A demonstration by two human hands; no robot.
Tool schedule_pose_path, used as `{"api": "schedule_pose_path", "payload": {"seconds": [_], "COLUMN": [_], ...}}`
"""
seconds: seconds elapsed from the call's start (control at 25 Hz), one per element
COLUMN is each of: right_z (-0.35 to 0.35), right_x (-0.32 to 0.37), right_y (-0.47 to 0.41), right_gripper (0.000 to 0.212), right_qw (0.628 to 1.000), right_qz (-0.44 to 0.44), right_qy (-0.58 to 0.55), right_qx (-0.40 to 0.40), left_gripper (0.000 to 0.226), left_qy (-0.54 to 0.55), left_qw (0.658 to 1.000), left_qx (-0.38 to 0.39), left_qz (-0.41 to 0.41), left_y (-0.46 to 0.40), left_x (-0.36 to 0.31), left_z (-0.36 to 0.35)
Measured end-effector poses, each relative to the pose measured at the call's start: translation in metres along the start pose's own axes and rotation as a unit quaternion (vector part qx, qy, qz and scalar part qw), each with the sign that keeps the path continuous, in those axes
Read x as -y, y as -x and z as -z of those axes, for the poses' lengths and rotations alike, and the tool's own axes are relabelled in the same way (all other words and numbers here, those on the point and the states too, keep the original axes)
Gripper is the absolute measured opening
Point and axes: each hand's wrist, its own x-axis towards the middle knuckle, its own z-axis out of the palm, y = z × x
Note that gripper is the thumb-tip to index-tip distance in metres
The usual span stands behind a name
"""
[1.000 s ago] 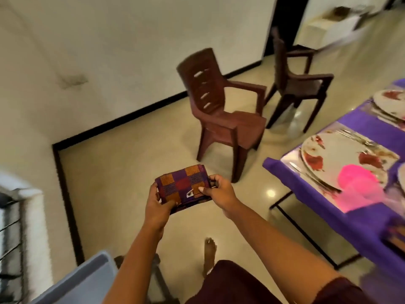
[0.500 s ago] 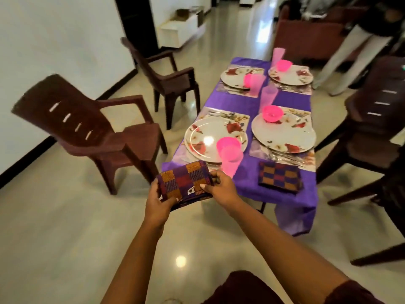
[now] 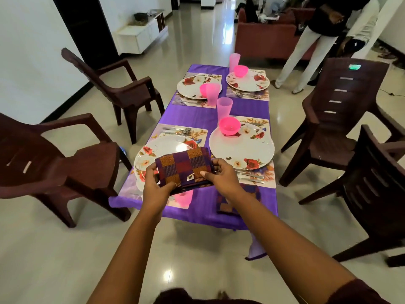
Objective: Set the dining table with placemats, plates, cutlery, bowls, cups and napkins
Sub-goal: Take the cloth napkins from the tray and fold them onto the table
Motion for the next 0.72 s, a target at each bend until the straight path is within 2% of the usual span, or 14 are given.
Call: {"api": "schedule_pose_path", "payload": {"seconds": [0.16, 0.4, 0.6, 0.72], "right_z": [0.021, 0.011, -0.002, -0.01], "right_x": [0.013, 0.02, 0.039, 0.036], "right_y": [-0.044, -0.141, -0.229, -0.276], "right_gripper": [0.019, 0.013, 0.037, 0.021], "right_qw": [1.0, 0.998, 0.991, 0.988], "right_qz": [-0.01, -0.038, -0.037, -0.042], "right_qy": [-0.017, -0.022, 0.025, 0.051], "right_qx": [-0.006, -0.051, -0.128, -0.138], "left_gripper": [0.05, 0.043, 0.042, 0.05], "left_qy": [0.0, 0.0, -0.007, -0.027], "left_qw": [1.0, 0.999, 0.995, 0.989], "left_qx": [-0.014, 0.019, 0.092, 0.125], "left_qz": [0.0, -0.026, 0.023, 0.07], "left_y": [-0.043, -0.16, -0.272, -0.325], "left_x": [-0.017, -0.047, -0.051, -0.04], "left_z": [-0.021, -0.038, -0.053, -0.057]}}
